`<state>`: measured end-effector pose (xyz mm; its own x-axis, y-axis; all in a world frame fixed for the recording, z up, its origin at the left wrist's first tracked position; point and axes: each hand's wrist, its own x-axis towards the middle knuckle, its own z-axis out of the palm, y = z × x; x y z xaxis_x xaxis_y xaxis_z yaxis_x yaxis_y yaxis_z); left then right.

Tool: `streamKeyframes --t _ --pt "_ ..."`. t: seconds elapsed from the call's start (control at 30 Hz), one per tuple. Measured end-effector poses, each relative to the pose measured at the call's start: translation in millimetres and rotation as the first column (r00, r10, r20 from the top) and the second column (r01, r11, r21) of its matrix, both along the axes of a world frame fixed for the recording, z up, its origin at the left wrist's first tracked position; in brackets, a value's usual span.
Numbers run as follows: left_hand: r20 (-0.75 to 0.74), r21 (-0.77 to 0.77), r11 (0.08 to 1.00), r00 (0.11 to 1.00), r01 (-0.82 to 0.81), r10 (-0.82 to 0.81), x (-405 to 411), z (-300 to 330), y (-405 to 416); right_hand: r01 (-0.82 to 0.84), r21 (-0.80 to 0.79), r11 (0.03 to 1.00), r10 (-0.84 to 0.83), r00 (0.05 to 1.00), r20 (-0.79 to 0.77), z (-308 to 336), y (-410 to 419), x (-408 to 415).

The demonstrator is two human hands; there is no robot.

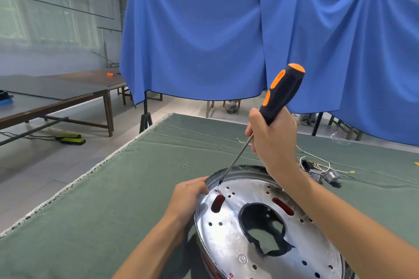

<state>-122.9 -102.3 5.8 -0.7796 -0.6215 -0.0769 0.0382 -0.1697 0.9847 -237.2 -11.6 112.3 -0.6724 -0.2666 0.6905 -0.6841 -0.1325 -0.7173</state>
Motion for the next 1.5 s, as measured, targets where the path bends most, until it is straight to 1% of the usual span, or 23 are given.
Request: streamKeyframes --t 0.3,0.6,0.93,1.07,1.13,1.27,1.33,1.4,1.5 --pt "-0.018 0.015 1.000 1.000 0.011 -0.011 0 2 2 0.000 -0.013 1.000 0.000 1.000 -0.010 0 5 -2" --pt "-0.039 0.055 0.998 0.999 -0.020 0.022 0 5 5 -0.006 -0.021 1.000 0.006 1.000 0.000 -5 3 1" --pt "-0.030 0.056 0.998 0.999 -0.025 0.026 -1 4 3 -0.015 0.005 1.000 0.015 1.000 0.000 -9 1 0" --pt "-0.020 0.050 0.998 0.999 -0.027 0.028 -1 4 3 -0.020 0.037 0.999 0.019 1.000 0.005 -7 0 2" --pt "-0.015 0.048 0.999 1.000 -0.022 0.023 0 5 3 -0.048 0.067 0.997 0.047 0.999 0.018 -2 -2 3" --pt "0.011 0.036 0.998 0.999 -0.046 0.045 1 6 3 -0.152 0.205 0.967 0.138 0.987 0.080 8 -3 -3" --pt "0.016 0.042 0.998 0.999 -0.052 0.052 2 6 4 -0.216 0.253 0.943 0.183 0.972 0.148 12 -2 -5" --pt "0.019 0.043 0.997 0.998 -0.057 0.056 3 7 5 -0.311 0.248 0.917 0.245 0.934 0.261 17 0 -4" --pt "0.029 0.022 0.998 0.998 -0.063 0.063 3 9 5 -0.431 0.209 0.878 0.313 0.847 0.429 25 3 -1"
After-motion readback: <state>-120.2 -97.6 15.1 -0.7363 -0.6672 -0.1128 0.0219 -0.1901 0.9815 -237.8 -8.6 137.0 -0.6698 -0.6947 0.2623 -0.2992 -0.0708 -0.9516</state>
